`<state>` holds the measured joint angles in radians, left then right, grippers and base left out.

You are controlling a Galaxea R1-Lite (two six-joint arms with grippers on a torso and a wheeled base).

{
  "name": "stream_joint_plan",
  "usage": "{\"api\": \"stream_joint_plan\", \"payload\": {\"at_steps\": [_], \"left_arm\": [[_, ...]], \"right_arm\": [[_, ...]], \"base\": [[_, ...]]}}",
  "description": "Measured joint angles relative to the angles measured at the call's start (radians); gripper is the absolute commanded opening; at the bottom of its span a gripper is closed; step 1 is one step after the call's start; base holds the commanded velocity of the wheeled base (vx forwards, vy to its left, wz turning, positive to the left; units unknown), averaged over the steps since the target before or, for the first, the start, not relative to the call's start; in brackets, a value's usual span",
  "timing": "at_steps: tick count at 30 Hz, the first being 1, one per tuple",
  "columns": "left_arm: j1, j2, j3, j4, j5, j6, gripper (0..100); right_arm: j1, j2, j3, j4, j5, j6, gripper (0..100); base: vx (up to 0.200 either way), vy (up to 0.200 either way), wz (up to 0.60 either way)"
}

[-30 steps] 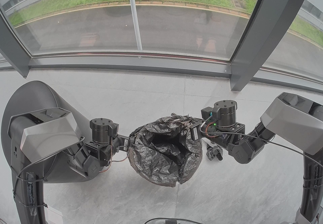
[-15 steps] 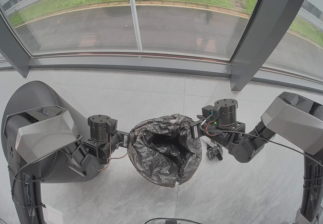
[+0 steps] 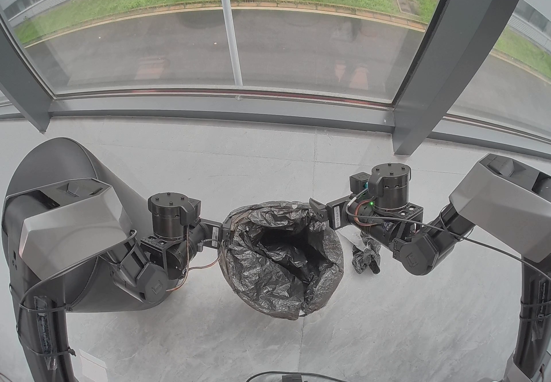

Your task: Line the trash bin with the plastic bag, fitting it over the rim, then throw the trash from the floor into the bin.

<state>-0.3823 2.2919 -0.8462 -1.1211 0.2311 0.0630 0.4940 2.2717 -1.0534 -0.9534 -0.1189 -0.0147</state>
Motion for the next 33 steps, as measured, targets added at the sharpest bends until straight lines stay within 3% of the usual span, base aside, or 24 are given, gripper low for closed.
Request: {"api": "stream_joint_plan", "payload": {"at_steps": [7,18,27,33], "left_arm": [[-0.031,-0.083,0.053,-0.006,-0.001,-0.067,100],[-0.197,-0.251,0.211,-0.007,-0.041,-0.189,100],[-0.296,-0.193,0.262,-0.004,-0.056,-0.255,100],[-0.343,-0.145,0.263,-0.006,-0.145,-0.337,100]], "right_arm": [[0.052,-0.041,0.046,0.002,0.006,0.021,100],[0.212,-0.085,0.103,0.001,-0.001,0.091,100],[0.188,-0.093,0.124,-0.051,-0.01,0.124,100],[0.116,-0.096,0.147,-0.157,-0.054,0.129,100]], "base": [[0.0,0.0,0.0],[0.0,0.0,0.0],[0.0,0.0,0.0],[0.0,0.0,0.0]]}}
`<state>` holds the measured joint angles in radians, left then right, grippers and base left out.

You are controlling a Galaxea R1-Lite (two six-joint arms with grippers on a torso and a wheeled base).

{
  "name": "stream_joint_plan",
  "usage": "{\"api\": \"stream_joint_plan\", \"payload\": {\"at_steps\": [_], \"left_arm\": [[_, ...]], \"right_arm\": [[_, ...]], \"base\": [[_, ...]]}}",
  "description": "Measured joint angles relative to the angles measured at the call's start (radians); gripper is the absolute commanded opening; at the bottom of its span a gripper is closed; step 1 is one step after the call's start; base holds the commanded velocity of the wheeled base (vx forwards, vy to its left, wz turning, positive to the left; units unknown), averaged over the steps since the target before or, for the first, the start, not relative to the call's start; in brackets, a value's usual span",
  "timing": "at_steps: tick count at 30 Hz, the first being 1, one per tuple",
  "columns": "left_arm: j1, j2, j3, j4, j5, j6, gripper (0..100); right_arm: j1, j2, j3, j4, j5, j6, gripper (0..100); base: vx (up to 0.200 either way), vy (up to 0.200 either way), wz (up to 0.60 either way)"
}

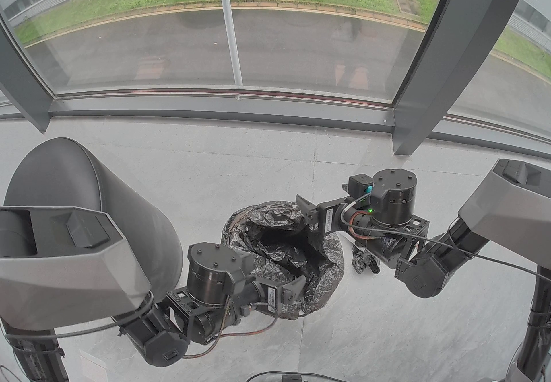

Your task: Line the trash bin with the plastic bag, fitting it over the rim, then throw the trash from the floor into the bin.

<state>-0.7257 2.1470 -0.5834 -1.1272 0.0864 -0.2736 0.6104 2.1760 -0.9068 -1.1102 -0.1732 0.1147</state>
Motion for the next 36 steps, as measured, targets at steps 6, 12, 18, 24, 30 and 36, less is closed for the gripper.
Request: {"api": "stream_joint_plan", "payload": {"at_steps": [6,12,18,24,30,36], "left_arm": [[-0.021,0.044,-0.005,0.003,-0.015,-0.035,100],[-0.027,0.092,-0.058,0.008,-0.015,-0.051,100],[-0.009,0.164,-0.186,0.058,-0.008,-0.038,100],[0.028,0.253,-0.253,0.072,0.028,0.02,100],[0.04,0.258,-0.243,0.071,0.064,0.038,100],[0.04,0.217,-0.209,0.048,0.088,0.075,100]], "right_arm": [[-0.044,0.001,0.02,-0.016,-0.005,0.004,100],[-0.07,0.01,0.021,-0.048,-0.003,0.003,100],[-0.087,0.026,0.027,-0.053,-0.002,0.002,100],[-0.122,0.064,0.026,-0.053,0.002,-0.001,100],[-0.171,0.108,0.011,-0.054,0.009,-0.002,100],[-0.213,0.139,-0.007,-0.055,0.024,0.002,100]], "base": [[0.0,0.0,0.0],[0.0,0.0,0.0],[0.0,0.0,0.0],[0.0,0.0,0.0],[0.0,0.0,0.0],[0.0,0.0,0.0]]}}
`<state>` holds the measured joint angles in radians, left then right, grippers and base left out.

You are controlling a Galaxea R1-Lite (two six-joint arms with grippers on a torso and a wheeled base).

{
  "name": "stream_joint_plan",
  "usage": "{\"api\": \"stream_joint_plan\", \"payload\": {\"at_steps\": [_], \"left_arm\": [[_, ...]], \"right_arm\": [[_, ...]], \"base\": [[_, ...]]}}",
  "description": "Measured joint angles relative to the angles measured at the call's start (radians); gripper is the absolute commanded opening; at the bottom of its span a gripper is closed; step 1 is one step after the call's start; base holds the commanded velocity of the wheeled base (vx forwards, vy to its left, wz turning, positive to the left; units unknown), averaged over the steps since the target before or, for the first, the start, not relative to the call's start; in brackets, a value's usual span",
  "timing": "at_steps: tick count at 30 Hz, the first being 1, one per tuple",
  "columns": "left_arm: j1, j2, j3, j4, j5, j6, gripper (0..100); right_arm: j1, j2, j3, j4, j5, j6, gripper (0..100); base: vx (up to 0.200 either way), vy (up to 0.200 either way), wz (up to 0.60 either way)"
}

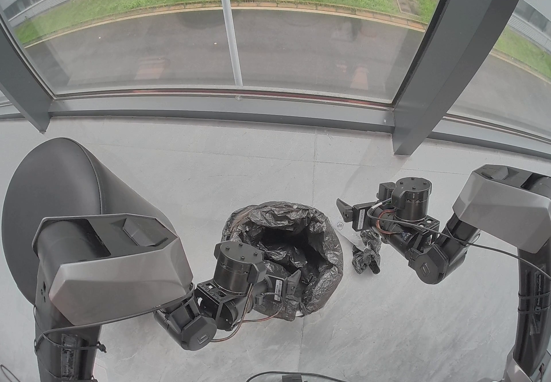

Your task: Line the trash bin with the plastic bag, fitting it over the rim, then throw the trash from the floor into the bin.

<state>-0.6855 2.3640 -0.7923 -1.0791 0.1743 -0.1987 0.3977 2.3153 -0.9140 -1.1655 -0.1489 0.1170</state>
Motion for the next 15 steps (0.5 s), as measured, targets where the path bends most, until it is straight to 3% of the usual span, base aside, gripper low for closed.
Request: {"api": "stream_joint_plan", "payload": {"at_steps": [15], "left_arm": [[-0.046,-0.336,0.133,0.0,-0.007,0.006,100]], "right_arm": [[-0.086,0.076,-0.061,0.032,0.097,-0.016,100]], "base": [[0.0,0.0,0.0]]}}
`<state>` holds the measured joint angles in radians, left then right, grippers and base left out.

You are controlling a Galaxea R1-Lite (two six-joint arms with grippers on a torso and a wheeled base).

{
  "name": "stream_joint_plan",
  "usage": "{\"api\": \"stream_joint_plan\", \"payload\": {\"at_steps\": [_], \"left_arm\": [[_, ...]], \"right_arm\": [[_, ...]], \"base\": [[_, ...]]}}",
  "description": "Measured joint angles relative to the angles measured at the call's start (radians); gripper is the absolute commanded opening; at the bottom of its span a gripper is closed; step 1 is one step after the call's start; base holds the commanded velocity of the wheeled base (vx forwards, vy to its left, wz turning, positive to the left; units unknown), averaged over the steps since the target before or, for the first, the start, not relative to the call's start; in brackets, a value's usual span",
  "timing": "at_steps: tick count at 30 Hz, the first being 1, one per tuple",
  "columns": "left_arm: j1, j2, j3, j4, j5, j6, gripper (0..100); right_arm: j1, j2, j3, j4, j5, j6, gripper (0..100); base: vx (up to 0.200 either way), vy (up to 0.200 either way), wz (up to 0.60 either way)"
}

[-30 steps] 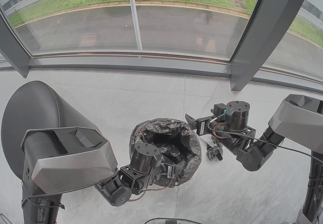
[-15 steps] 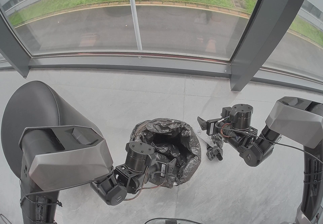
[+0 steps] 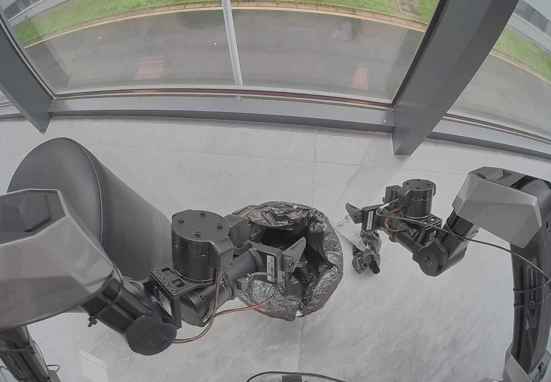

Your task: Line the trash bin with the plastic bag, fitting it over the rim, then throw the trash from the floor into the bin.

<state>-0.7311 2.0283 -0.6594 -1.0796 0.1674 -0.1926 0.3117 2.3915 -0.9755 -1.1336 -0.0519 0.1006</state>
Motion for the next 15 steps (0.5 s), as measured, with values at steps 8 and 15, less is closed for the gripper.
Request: {"api": "stream_joint_plan", "payload": {"at_steps": [8,15], "left_arm": [[-0.001,-0.094,0.03,0.013,-0.006,-0.001,100],[0.002,-0.113,0.039,0.017,-0.008,0.0,100]], "right_arm": [[-0.044,0.074,-0.272,0.213,0.039,-0.025,100],[-0.057,0.118,-0.497,0.527,0.112,-0.034,100]], "base": [[0.0,0.0,0.0],[0.0,0.0,0.0]]}}
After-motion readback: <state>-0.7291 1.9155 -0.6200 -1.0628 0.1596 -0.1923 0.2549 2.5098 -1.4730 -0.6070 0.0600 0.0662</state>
